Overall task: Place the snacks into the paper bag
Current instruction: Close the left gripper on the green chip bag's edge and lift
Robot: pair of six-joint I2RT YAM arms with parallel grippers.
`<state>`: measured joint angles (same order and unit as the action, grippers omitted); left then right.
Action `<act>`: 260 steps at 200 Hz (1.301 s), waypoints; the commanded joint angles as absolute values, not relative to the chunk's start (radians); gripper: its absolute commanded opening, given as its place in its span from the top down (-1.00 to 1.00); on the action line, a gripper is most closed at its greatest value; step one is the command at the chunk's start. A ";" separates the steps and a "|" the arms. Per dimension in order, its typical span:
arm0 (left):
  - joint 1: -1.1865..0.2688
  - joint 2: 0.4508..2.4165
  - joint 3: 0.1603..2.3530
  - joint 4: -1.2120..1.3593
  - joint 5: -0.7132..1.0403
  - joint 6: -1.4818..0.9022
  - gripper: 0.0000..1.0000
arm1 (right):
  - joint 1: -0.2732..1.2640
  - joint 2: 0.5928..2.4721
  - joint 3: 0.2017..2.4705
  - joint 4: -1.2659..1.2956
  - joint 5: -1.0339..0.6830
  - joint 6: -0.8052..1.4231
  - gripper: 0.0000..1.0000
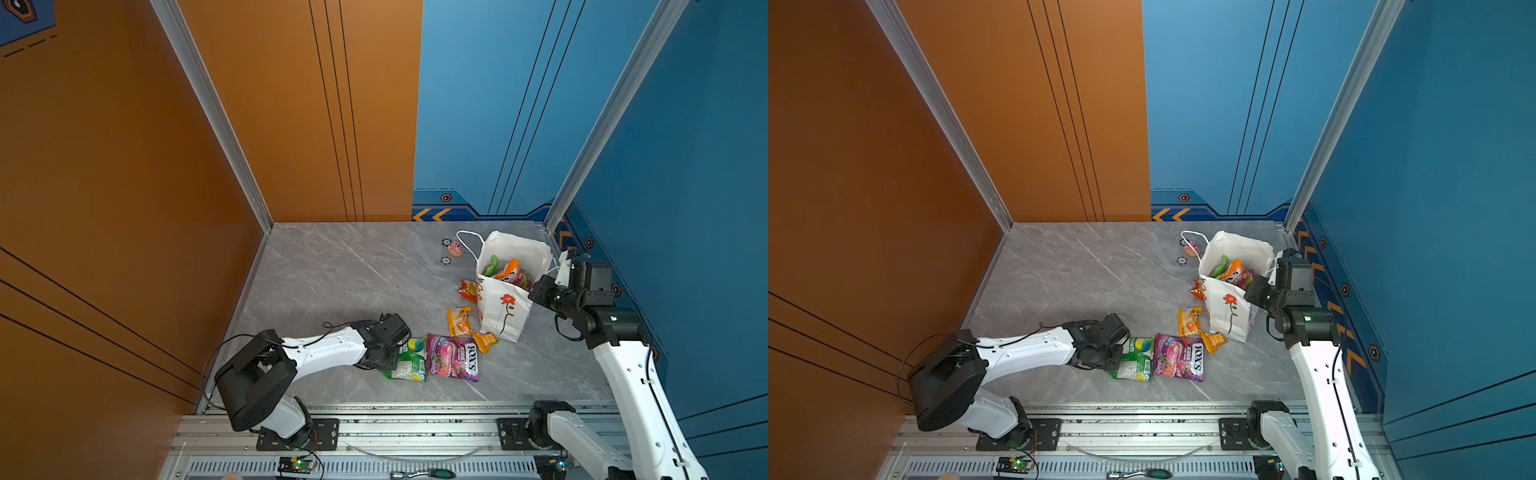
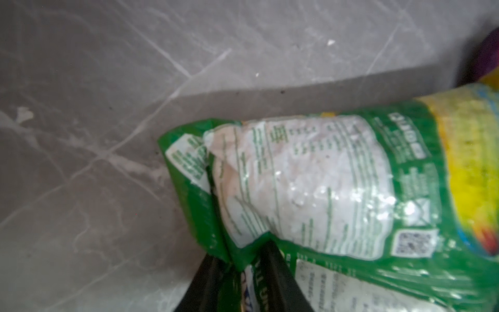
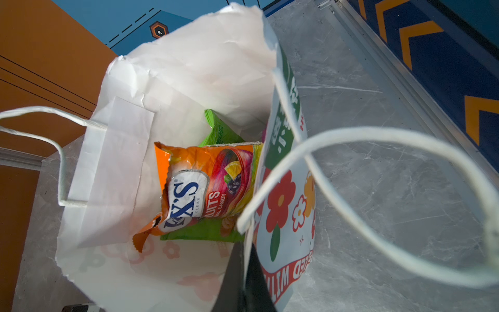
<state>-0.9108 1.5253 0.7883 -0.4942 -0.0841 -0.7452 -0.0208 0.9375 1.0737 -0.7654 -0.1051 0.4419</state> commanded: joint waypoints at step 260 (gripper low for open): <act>-0.944 1.102 0.805 -0.680 -0.447 -0.744 1.00 | -0.005 0.929 1.070 -0.729 -0.120 0.429 1.00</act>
